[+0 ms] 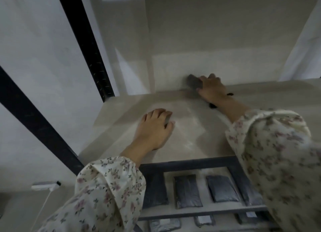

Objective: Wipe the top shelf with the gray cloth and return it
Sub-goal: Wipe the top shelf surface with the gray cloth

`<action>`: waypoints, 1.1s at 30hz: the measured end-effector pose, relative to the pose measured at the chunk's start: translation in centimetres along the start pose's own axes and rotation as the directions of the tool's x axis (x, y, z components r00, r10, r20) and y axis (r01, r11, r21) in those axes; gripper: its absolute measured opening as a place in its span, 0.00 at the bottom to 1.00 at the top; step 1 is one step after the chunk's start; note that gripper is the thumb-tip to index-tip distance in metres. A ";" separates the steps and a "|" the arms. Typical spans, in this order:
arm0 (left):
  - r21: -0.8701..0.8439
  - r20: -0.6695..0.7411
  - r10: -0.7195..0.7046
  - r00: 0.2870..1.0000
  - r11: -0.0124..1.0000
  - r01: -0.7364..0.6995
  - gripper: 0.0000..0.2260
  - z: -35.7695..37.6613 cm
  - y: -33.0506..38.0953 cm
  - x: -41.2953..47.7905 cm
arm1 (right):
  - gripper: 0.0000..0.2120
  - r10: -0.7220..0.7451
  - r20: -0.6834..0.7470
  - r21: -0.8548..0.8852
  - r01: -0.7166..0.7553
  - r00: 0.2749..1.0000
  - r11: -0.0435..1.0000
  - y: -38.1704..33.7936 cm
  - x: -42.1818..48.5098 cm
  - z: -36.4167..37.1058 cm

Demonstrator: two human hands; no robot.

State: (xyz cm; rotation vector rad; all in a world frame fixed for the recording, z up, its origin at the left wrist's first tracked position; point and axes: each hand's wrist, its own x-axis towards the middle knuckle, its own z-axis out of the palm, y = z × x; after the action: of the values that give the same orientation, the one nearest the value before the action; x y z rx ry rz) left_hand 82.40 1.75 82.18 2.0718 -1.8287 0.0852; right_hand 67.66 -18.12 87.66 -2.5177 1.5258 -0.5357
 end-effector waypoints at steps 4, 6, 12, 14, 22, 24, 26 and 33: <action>0.014 -0.014 0.000 1.000 1.000 0.000 0.24 -0.1 0.1 0.0 | 0.13 -0.009 0.130 0.017 0.007 0.991 1.000 0.5 1.4 0.6; 0.006 0.001 -0.003 1.000 1.000 0.003 0.23 -0.3 0.2 -0.1 | 0.08 -0.083 0.179 0.076 0.071 0.980 0.995 0.0 0.9 0.3; -0.056 -0.001 -0.063 0.998 0.997 0.062 0.21 -0.9 1.1 -0.5 | 0.07 -0.335 0.182 0.372 0.250 0.925 0.894 -1.5 -3.2 0.5; -0.060 0.036 -0.063 0.997 0.996 0.065 0.21 -1.3 1.2 -0.7 | 0.10 -0.360 0.191 0.462 0.239 0.913 0.854 -1.6 -5.0 0.5; -0.035 0.156 0.083 0.984 0.996 -0.078 0.25 -3.0 -1.2 -3.9 | 0.15 -0.495 0.165 0.526 0.349 0.853 0.776 -1.1 -11.6 -0.6; -0.034 0.151 0.086 0.985 0.996 -0.081 0.24 -3.1 -1.4 -4.4 | 0.15 -0.528 0.171 0.548 0.365 0.832 0.753 -1.1 -13.6 -1.1; -0.026 0.137 0.088 0.987 0.996 -0.085 0.22 -3.1 -1.2 -4.5 | 0.14 -0.560 0.169 0.539 0.400 0.811 0.741 -1.0 -15.4 -1.4; -0.012 0.086 0.105 0.991 0.994 -0.105 0.23 -3.1 -1.0 -4.7 | 0.14 -0.570 0.252 0.710 0.251 0.782 0.658 -1.6 -15.1 -4.5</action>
State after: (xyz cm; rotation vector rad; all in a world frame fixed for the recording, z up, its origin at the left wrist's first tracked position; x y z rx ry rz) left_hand 83.22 7.19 83.44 2.0026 -1.9862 0.0172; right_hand 60.95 -3.78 88.95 -2.1788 0.4326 -0.3800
